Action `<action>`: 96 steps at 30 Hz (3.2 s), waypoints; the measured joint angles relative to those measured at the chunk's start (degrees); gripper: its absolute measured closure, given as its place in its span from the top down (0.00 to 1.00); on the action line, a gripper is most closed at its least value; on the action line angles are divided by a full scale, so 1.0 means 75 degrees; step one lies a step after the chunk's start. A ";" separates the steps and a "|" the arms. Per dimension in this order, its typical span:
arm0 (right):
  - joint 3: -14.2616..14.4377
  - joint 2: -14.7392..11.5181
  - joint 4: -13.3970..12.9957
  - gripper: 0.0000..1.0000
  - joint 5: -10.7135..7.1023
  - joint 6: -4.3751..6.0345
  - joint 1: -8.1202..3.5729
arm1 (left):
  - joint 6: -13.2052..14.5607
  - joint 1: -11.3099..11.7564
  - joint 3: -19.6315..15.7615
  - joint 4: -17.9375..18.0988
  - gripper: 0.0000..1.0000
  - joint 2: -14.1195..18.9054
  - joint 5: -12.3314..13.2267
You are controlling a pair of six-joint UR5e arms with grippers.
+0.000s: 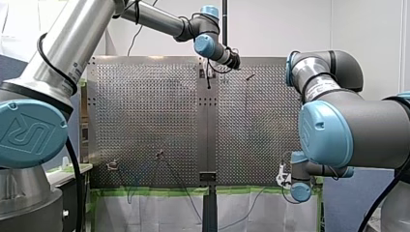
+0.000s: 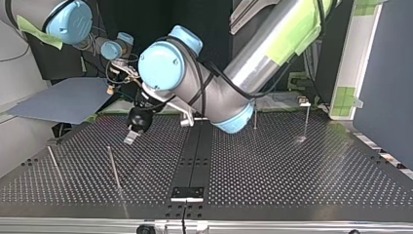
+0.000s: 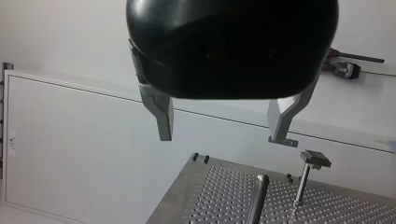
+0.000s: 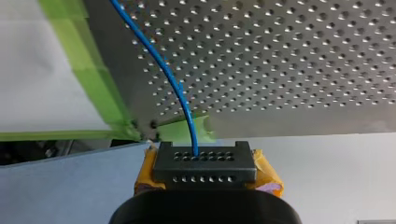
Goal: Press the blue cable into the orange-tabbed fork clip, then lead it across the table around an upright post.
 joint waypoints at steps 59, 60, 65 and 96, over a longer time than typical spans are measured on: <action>0.0009 -0.0388 0.0671 0.00 -0.0314 -0.0152 0.0125 | 0.0472 -0.0039 0.0004 -0.0882 1.00 0.0008 -0.1392; 0.0009 -0.0462 0.0745 0.00 -0.0369 -0.0162 0.0149 | 0.0477 -0.0035 0.0004 -0.0883 1.00 0.0006 -0.1400; 0.0014 -0.0749 0.1033 0.00 -0.0586 -0.0160 0.0240 | 0.0482 -0.0027 0.0005 -0.0886 1.00 0.0005 -0.1413; -0.0233 -0.2859 0.3142 0.00 -0.1369 0.0602 0.0369 | 0.0484 -0.0028 0.0004 -0.0968 1.00 0.0007 -0.1415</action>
